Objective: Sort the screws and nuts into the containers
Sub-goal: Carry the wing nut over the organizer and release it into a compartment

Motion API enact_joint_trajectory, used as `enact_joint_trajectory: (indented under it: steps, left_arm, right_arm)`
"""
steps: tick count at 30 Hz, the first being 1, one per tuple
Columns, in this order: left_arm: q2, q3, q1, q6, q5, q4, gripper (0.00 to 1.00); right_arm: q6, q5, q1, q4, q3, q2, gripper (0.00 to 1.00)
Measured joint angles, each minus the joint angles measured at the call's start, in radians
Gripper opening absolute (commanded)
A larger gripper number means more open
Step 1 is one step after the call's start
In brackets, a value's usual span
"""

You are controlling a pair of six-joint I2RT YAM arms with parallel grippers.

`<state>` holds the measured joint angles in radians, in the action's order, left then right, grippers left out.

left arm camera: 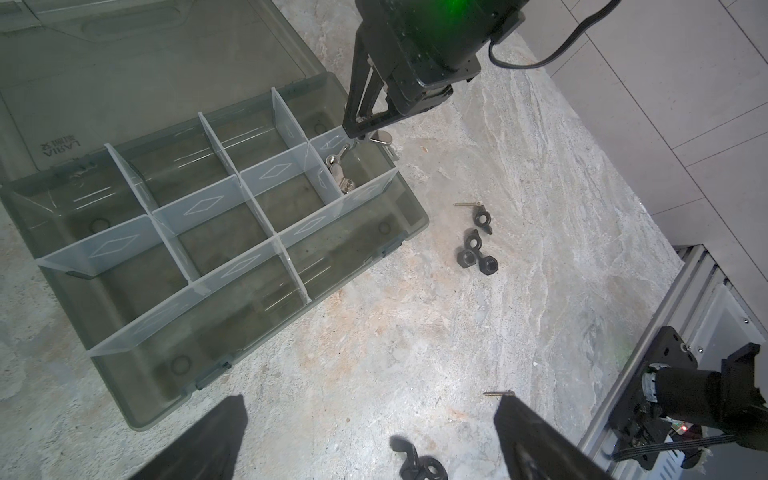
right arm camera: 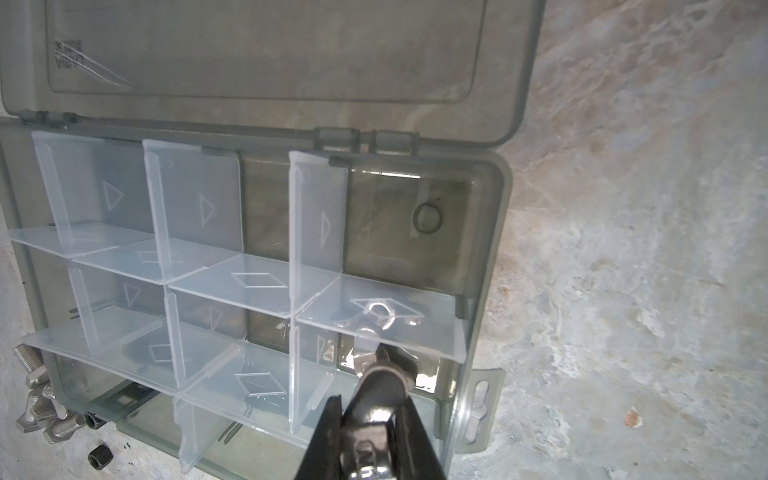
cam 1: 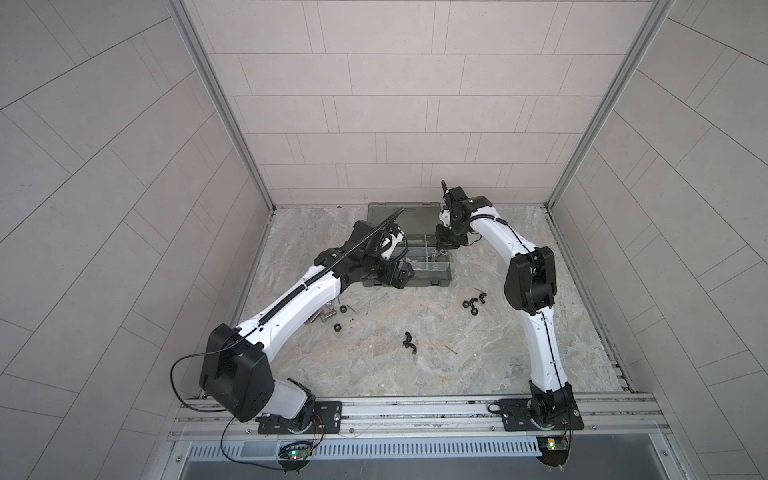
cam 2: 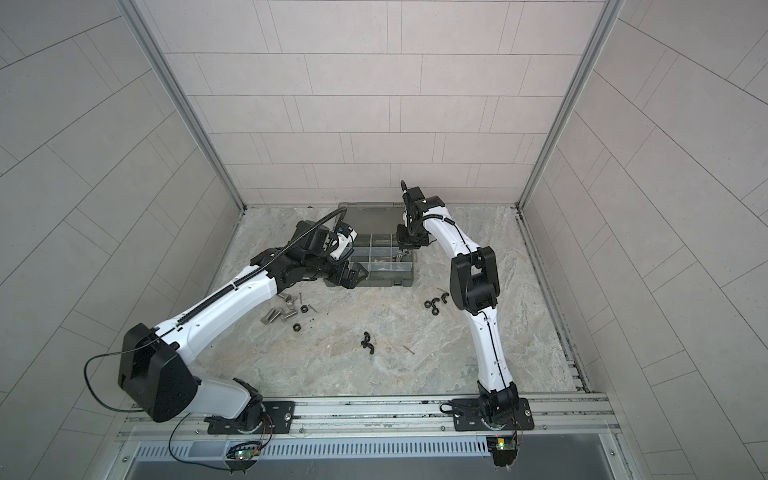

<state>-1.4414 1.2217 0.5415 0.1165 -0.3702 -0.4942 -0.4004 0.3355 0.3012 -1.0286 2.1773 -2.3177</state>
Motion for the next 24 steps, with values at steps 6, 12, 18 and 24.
enact_joint_trajectory:
  steps: [6,12,18,24]
  left_arm:
    - [0.002,-0.008,0.000,-0.007,0.001,-0.006,1.00]
    - [0.002,-0.023,0.000,-0.014,0.002,-0.010,1.00]
    - [0.012,-0.033,0.000,-0.020,0.008,-0.014,1.00]
    - [0.016,-0.033,0.000,-0.023,0.016,-0.016,1.00]
  right_arm:
    - [0.000,0.002,0.014,-0.001,-0.010,0.000,0.08]
    - [0.000,0.000,0.015,0.003,-0.018,-0.022,0.09]
    - [-0.001,-0.003,0.014,0.005,-0.030,-0.049,0.21]
    - [-0.003,-0.003,0.014,0.007,-0.032,-0.050,0.38]
